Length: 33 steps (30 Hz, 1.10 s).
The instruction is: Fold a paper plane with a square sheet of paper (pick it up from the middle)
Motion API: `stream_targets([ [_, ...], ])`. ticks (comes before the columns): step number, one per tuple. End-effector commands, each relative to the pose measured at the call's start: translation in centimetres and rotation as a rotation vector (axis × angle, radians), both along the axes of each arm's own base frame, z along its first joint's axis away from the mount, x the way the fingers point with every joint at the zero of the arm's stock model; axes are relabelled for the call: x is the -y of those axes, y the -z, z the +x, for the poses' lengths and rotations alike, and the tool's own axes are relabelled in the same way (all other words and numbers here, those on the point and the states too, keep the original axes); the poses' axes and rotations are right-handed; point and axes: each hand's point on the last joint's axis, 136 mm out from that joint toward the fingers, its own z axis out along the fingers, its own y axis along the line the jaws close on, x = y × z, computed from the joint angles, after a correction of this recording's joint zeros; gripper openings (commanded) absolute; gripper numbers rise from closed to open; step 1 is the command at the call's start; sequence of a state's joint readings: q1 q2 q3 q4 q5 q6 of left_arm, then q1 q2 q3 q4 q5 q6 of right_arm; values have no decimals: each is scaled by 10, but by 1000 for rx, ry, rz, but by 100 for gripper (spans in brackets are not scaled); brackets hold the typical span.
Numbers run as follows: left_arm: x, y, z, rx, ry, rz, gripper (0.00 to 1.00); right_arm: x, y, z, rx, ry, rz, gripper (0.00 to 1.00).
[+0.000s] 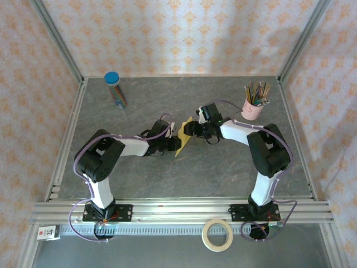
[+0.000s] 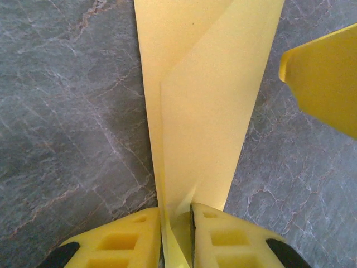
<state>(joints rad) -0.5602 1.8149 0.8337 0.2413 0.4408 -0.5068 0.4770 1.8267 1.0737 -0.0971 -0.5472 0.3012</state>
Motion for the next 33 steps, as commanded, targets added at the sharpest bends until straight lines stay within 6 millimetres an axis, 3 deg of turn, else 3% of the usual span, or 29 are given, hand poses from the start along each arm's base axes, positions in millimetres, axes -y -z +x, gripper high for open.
stream_targets([
  [1, -1, 17, -12, -60, 17, -5, 19, -3, 7, 4, 13, -38, -36, 67],
  [11, -1, 19, -12, -72, 17, -11, 19, -4, 40, 7, -20, -68, -175, 68],
  [18, 0, 12, -8, -59, 5, -22, 20, 7, 69, 9, -68, -4, -290, 61],
  [25, 2, -18, 0, -15, -57, -98, 32, 18, 95, 1, -130, 51, -359, 55],
  [33, 7, -24, -8, -10, -71, -100, 44, 16, 98, 1, -146, 76, -339, 55],
])
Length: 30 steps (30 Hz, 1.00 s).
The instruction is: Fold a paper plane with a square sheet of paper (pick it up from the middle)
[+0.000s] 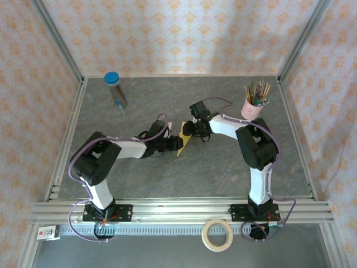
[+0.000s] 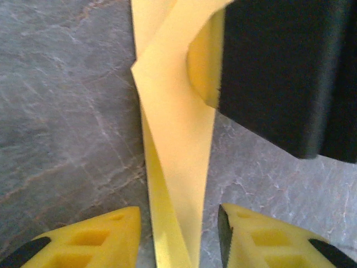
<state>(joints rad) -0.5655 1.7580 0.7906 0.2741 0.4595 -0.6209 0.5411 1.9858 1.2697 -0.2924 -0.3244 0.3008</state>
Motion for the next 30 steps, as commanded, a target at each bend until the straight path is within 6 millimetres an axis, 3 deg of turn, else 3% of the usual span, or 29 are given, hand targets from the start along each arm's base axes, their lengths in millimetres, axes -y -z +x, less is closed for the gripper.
stream_targets([
  [1, 6, -8, -2, 20, -8, -10, 45, 15, 64, -15, -101, 32, -93, 55],
  [15, -2, 20, -7, -37, -34, 57, 31, 19, 69, -19, -114, 43, -107, 52],
  [30, -6, 35, -11, -70, -35, 60, 18, 20, 69, -18, -116, 59, -99, 44],
])
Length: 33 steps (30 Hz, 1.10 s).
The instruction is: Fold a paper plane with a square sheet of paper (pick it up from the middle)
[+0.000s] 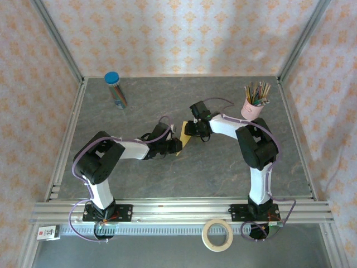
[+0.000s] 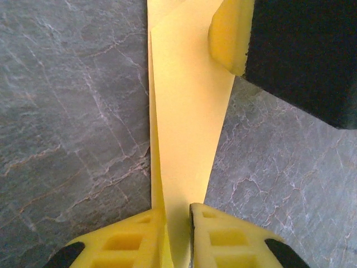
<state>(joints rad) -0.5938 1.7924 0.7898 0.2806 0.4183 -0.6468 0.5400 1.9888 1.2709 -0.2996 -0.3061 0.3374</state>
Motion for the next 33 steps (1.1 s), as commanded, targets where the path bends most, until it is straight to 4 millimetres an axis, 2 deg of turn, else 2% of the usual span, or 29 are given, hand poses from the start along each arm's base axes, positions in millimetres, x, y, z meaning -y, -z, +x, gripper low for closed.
stream_targets([
  [1, -9, 20, -7, -47, -18, 27, 17, 16, 67, -18, -104, 18, -89, 44],
  [6, -10, 23, -8, -55, -16, 26, 17, 19, 67, -17, -104, 29, -91, 42],
  [14, -9, 26, -10, -62, -6, 26, 22, 20, 63, -16, -91, 35, -73, 42],
  [23, -13, 32, -12, -82, -13, 36, 19, 19, 60, -15, -86, 22, -64, 41],
  [28, -12, 36, -14, -97, -7, 26, 17, 20, 48, -9, -58, 34, -50, 39],
  [33, -9, 40, -16, -114, 12, 24, 16, 14, 23, 1, -10, 28, -5, 40],
])
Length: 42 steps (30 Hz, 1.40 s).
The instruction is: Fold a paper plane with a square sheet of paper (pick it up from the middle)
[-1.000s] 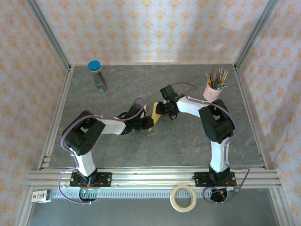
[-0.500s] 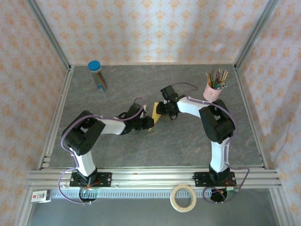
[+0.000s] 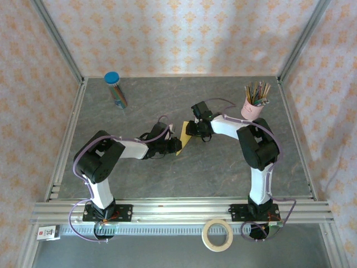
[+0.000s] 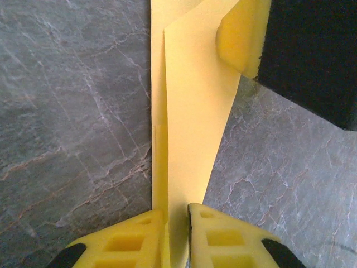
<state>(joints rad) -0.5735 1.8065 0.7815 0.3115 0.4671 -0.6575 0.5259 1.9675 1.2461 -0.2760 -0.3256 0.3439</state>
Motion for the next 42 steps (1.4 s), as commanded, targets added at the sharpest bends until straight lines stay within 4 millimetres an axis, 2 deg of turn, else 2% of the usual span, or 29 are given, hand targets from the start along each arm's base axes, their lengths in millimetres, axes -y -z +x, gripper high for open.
stream_targets([
  [1, -9, 39, -17, -97, 11, 63, 16, 9, 20, 3, -2, 18, -19, 40],
  [8, -6, 43, -18, -114, 37, 70, 15, 8, -33, 11, 83, 40, 97, 45],
  [14, -4, 41, -18, -113, 47, 67, 15, -1, -55, -9, 85, -5, 203, 44],
  [19, -4, 42, -19, -115, 51, 68, 15, -26, -72, -25, 78, -85, 319, 39],
  [22, -4, 41, -18, -114, 52, 66, 15, -42, -71, -30, 63, -121, 347, 32],
  [23, -6, 52, -21, -136, 52, 81, 15, -46, -69, -30, 56, -131, 351, 29],
  [28, -7, 53, -22, -142, 54, 84, 15, -58, -58, -26, 33, -148, 357, 22],
  [37, -6, 54, -24, -148, 61, 82, 15, -50, -27, -13, 18, -129, 251, 19],
  [42, -7, 55, -27, -151, 69, 84, 15, -44, -20, -9, 22, -124, 223, 19],
])
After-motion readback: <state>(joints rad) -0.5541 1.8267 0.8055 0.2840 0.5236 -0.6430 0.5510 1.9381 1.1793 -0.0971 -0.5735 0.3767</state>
